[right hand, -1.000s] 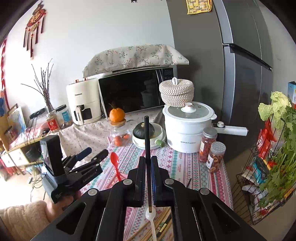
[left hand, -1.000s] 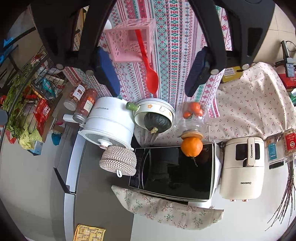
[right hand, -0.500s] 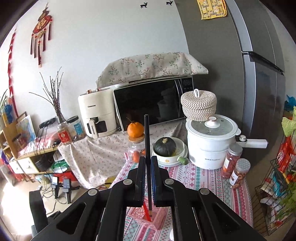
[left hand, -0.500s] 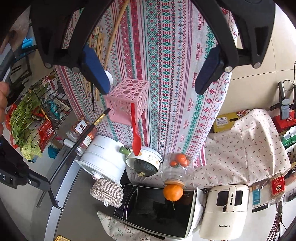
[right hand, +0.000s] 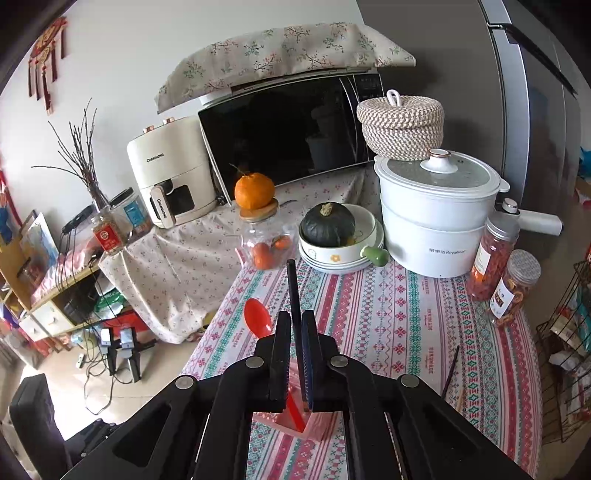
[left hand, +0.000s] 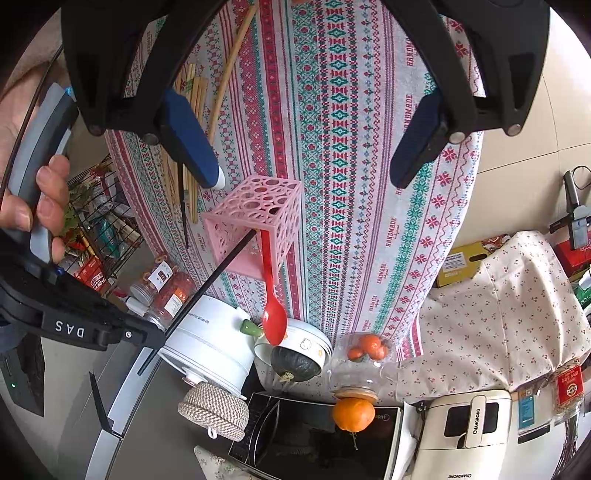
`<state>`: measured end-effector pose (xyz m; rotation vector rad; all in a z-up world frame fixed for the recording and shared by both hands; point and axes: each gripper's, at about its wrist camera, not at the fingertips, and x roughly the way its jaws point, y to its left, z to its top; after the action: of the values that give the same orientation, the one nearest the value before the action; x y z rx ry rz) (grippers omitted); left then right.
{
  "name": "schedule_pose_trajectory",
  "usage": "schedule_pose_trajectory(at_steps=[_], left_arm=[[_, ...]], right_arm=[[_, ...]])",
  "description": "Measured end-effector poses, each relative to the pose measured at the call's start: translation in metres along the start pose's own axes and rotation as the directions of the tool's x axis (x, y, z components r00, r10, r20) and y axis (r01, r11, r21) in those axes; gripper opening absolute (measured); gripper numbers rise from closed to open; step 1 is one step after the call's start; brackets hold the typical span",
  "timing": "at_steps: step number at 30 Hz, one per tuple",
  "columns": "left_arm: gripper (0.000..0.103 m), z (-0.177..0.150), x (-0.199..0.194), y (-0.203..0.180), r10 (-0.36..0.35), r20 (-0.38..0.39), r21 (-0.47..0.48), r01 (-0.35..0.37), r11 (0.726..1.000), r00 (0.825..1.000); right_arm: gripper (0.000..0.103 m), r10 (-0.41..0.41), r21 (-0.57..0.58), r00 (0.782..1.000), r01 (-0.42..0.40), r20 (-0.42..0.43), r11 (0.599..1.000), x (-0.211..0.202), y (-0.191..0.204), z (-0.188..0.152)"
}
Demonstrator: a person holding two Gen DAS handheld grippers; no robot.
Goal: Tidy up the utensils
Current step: 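Insert the black chopstick into the pink basket and open the right gripper, then lower the left gripper onto the white spoon and close on it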
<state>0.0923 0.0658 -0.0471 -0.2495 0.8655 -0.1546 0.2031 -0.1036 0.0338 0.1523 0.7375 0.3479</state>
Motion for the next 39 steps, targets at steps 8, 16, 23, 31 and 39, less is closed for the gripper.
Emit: schedule_pose_trajectory(at_steps=[8,16,23,31,39], left_arm=[[0.095,-0.004,0.003,-0.009,0.008,-0.043,0.044,-0.006,0.999,0.999],[0.095,-0.021,0.022,-0.034,0.026,-0.15,0.12,-0.008,0.993,0.988],[0.095,-0.033,0.033,-0.053,0.07,-0.22,0.163,-0.034,0.986,0.973],[0.095,-0.037,0.041,-0.078,0.097,-0.231,0.173,-0.057,0.983,0.968],[0.07,-0.035,0.077,-0.117,0.065,-0.271,0.125,-0.032,0.992,0.96]], right_arm=[[0.057,-0.015,0.048,0.999,0.012,0.048,0.999,-0.043,-0.024,-0.001],[0.08,-0.087,0.123,0.995,0.091,-0.045,0.988,-0.066,-0.067,-0.034],[0.082,-0.169,0.141,0.958,0.205,-0.232,0.969,-0.058,-0.104,-0.08],[0.083,-0.223,0.073,0.895,0.271,-0.385,0.96,-0.049,-0.136,-0.114],[0.083,-0.251,0.017,0.856,0.29,-0.453,0.957,-0.04,-0.163,-0.127]])
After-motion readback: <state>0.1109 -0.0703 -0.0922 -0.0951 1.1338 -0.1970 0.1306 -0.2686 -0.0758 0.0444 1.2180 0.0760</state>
